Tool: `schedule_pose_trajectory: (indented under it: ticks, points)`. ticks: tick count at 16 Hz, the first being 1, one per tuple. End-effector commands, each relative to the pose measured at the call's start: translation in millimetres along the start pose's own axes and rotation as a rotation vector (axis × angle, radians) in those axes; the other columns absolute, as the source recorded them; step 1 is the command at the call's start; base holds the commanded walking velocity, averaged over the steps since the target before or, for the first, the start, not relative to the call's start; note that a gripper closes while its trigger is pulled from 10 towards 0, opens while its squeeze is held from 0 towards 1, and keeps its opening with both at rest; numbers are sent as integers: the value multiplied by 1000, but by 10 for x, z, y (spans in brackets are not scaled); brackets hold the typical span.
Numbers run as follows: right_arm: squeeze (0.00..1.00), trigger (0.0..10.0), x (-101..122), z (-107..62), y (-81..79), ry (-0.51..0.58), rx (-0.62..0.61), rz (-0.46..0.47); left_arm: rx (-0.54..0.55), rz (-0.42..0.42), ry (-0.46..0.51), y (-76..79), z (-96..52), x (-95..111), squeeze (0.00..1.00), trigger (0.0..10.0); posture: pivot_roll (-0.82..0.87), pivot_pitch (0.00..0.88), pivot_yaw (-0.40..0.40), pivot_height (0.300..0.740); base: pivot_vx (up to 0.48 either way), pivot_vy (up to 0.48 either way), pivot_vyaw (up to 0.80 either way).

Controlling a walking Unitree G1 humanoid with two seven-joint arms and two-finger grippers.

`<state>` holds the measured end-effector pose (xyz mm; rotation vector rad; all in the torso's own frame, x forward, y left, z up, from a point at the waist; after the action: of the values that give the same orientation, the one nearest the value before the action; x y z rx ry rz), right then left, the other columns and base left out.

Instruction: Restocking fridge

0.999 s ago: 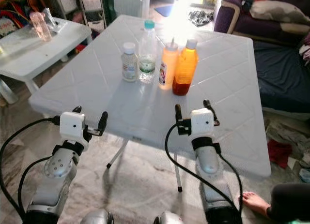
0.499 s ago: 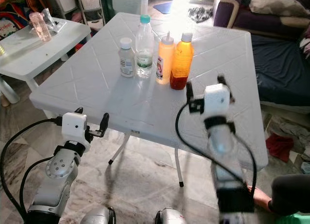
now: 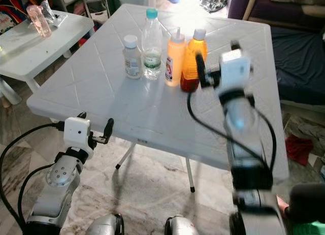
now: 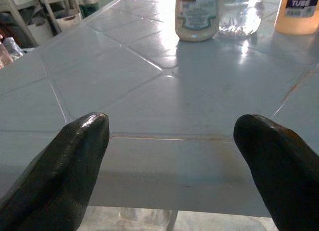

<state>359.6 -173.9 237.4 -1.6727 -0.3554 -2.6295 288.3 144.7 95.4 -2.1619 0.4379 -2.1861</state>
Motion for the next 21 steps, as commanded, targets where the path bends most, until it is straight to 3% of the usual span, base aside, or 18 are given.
schedule_pose_trajectory:
  ticks: [1, 9, 15, 16, 17, 18, 21]
  points:
    - [0, 10000, -22, 43, 4, -15, 15, 8, -8, 18, 9, -20, -14, 43, 0, 10000, 109, 151, 18, 740, 0, 0, 0]
    - [0, 10000, -5, 515, 32, -73, -2, 26, -13, 63, -3, -147, -99, 82, 0, 10000, 181, 182, 49, 740, 0, 0, 0]
    - [0, 10000, 62, 686, -26, -60, 37, 33, -17, 67, -16, -124, -176, 99, 0, 10000, 200, 200, 44, 740, 0, 0, 0]
    - [0, 8745, 65, 710, -18, -63, 30, 23, -17, 68, -19, -131, -182, 100, 0, 10000, 202, 202, 45, 740, 0, 0, 0]
    - [0, 1843, 71, 719, -12, -64, 25, 9, -16, 68, -21, -137, -184, 99, 0, 10000, 203, 202, 44, 740, 0, 0, 0]
    - [0, 0, 64, 727, -7, -70, 23, -17, -15, 70, -23, -148, -184, 102, 0, 10000, 203, 202, 45, 740, 0, 0, 0]
    - [0, 0, 74, 744, 0, -60, 13, -16, -18, 74, -25, -157, -177, 113, 0, 10000, 198, 200, 48, 740, 0, 0, 0]
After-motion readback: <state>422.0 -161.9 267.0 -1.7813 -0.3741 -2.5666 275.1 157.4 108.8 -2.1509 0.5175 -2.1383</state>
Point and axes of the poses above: a point about 5 cm out from each wrist's last joint towards the gripper, its own z axis pointing out of the wrist towards the gripper, its own x axis along the axis of the wrist's last joint, y = z × x, the point moved 2 cm from there along z, pointing out of the wrist towards the gripper, and after that the axes turned 5 degrees about z, right-handed, at the moved point
